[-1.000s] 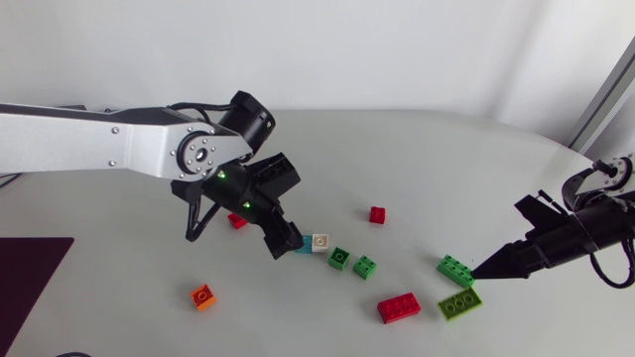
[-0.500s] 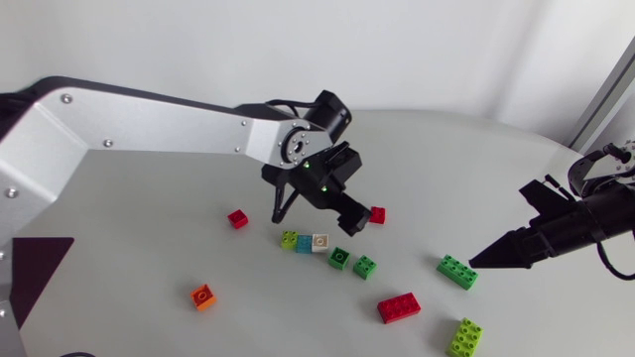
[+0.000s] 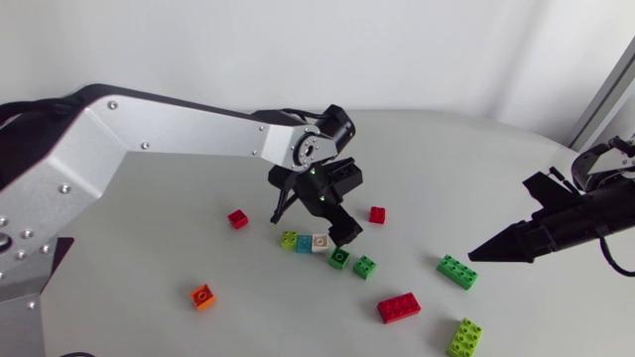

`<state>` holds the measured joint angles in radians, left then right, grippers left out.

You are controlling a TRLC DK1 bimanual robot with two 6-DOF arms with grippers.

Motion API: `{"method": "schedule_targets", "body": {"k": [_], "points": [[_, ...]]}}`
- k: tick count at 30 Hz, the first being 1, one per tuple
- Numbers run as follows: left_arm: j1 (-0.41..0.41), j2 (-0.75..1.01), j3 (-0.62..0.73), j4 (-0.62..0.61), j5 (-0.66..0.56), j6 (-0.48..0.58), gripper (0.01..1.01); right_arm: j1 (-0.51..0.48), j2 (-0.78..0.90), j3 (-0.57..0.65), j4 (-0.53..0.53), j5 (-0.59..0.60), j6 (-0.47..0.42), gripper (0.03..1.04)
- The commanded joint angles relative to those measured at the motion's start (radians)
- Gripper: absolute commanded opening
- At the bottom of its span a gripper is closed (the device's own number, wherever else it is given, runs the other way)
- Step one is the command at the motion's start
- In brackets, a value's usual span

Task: Sort duplo bricks by size, large to the right and small to the left

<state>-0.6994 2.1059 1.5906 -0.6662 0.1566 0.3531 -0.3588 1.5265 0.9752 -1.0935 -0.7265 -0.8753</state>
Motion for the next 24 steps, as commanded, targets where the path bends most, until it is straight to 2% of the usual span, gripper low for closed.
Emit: {"method": "schedule_targets", "body": {"k": [1,15,21,24], "points": [[0.012,0.025,-0.027,-0.009,-0.022,0.064,0.989,0.006,-0.009,-0.018,-0.013,-0.008,-0.004,1.0],[0.023,0.046,-0.035,-0.013,-0.057,0.104,0.989,-0.049,-0.025,-0.053,-0.048,-0.033,-0.079,1.0],[0.006,0.062,0.043,-0.144,-0.058,0.136,0.989,-0.049,-0.06,-0.055,-0.074,-0.039,-0.085,1.0],[0.003,0.103,0.155,-0.296,-0.06,0.15,0.989,-0.049,-0.063,-0.056,-0.088,-0.053,-0.1,1.0]]}}
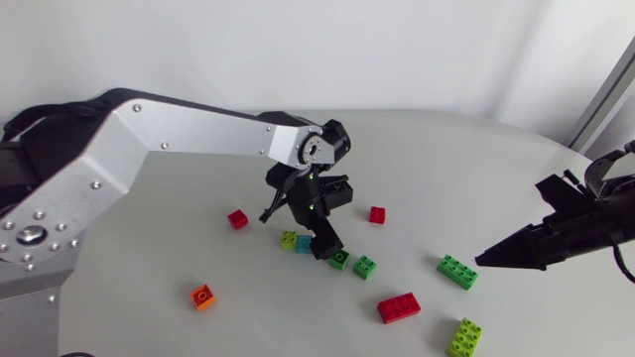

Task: Sort duplo bricks by size, large to the right and small to the left

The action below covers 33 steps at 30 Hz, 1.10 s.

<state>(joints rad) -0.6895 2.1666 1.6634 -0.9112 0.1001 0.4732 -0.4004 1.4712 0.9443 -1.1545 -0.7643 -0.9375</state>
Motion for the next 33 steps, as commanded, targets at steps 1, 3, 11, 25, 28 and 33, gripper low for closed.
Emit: {"method": "schedule_targets", "body": {"k": [1,3,11,25,28,33], "points": [[-0.007,0.047,0.104,-0.06,-0.002,0.03,0.989,-0.008,-0.008,-0.027,-0.03,-0.018,-0.041,1.0],[-0.01,0.048,0.142,-0.06,-0.002,0.028,0.989,-0.009,-0.012,-0.032,-0.031,-0.023,-0.044,1.0],[-0.033,0.176,0.299,-0.138,-0.011,0.019,0.989,-0.052,-0.014,-0.047,-0.06,-0.026,-0.104,1.0],[-0.059,0.371,0.613,-0.397,-0.01,-0.005,0.989,-0.104,-0.006,-0.048,-0.117,-0.043,-0.185,1.0],[-0.045,0.371,0.611,-0.407,-0.01,-0.005,0.989,-0.121,-0.005,-0.048,-0.129,-0.043,-0.205,1.0],[-0.019,0.349,0.573,-0.41,-0.007,-0.01,0.989,-0.137,-0.003,-0.048,-0.143,-0.043,-0.224,1.0]]}}
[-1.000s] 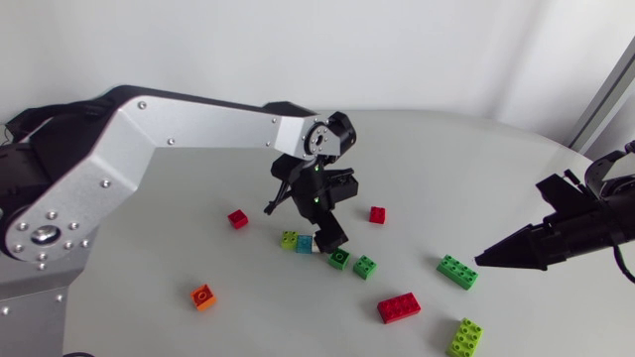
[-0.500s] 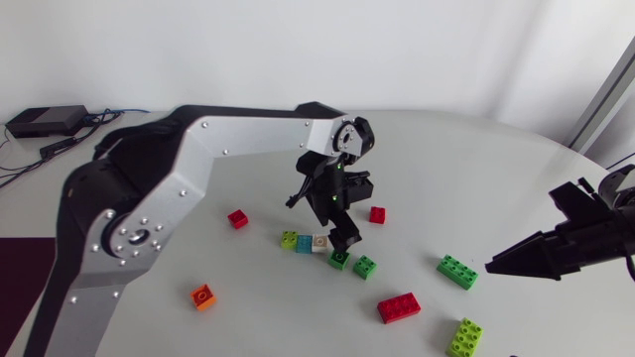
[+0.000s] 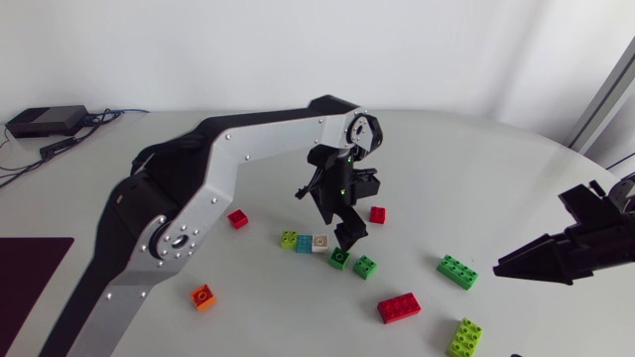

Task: Sort duplo bricks by size, large to the right and small to the left

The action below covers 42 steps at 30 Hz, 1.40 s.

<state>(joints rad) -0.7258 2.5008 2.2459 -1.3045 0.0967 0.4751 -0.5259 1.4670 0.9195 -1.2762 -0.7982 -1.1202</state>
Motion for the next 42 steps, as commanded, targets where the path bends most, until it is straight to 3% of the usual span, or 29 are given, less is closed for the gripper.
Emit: {"method": "schedule_targets", "body": {"k": [1,18,32,37,42], "points": [[0.02,0.006,-0.026,-0.013,-0.002,-0.012,0.989,-0.014,0.001,-0.024,-0.025,-0.01,-0.044,1.0],[0.085,-0.255,-0.554,0.215,0.011,0.03,0.989,-0.065,0.004,-0.025,-0.087,-0.016,-0.119,1.0],[0.315,-0.72,-1.152,0.34,0.021,0.204,0.989,-0.072,-0.014,-0.024,-0.123,-0.019,-0.135,1.0],[0.361,-0.821,-1.172,0.32,0.021,0.234,0.987,-0.06,-0.023,-0.024,-0.138,-0.038,-0.135,1.0],[0.269,-0.726,-1.006,0.31,0.026,0.174,0.987,-0.056,-0.043,-0.031,-0.149,-0.042,-0.133,1.0]]}}
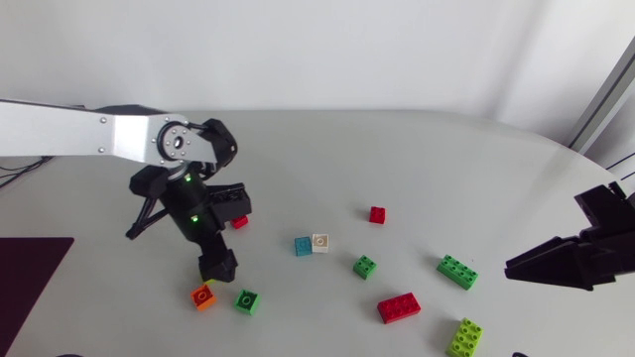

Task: Sort duplo bricks by size, large to the right and small to the left

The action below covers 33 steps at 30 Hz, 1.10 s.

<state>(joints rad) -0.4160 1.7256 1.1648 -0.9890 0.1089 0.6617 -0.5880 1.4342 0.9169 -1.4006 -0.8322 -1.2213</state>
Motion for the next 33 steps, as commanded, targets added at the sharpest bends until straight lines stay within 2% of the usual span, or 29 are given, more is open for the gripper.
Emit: {"method": "schedule_targets", "body": {"k": [1,10,18,21,24,26,33], "points": [[-0.067,0.077,0.118,-0.007,0.015,-0.027,0.987,0.004,-0.014,-0.032,-0.024,-0.007,-0.034,1.0],[-0.242,0.422,0.562,-0.034,0.011,-0.162,0.987,-0.035,0.0,-0.026,-0.024,0.001,-0.058,1.0],[-0.287,0.624,0.809,-0.062,-0.028,-0.214,0.987,-0.088,0.086,-0.029,-0.024,-0.001,-0.138,1.0],[-0.287,0.689,0.911,-0.114,-0.029,-0.223,0.987,-0.095,0.098,-0.019,-0.026,-0.001,-0.145,1.0],[-0.297,0.698,0.914,-0.139,-0.032,-0.223,0.954,-0.095,0.092,-0.007,-0.051,-0.004,-0.162,1.0],[-0.296,0.701,0.915,-0.14,-0.048,-0.228,0.99,-0.095,0.091,-0.003,-0.054,-0.005,-0.164,1.0],[-0.305,0.698,0.885,-0.16,-0.08,-0.212,0.985,-0.09,0.081,-0.015,-0.055,-0.007,-0.165,1.0]]}}
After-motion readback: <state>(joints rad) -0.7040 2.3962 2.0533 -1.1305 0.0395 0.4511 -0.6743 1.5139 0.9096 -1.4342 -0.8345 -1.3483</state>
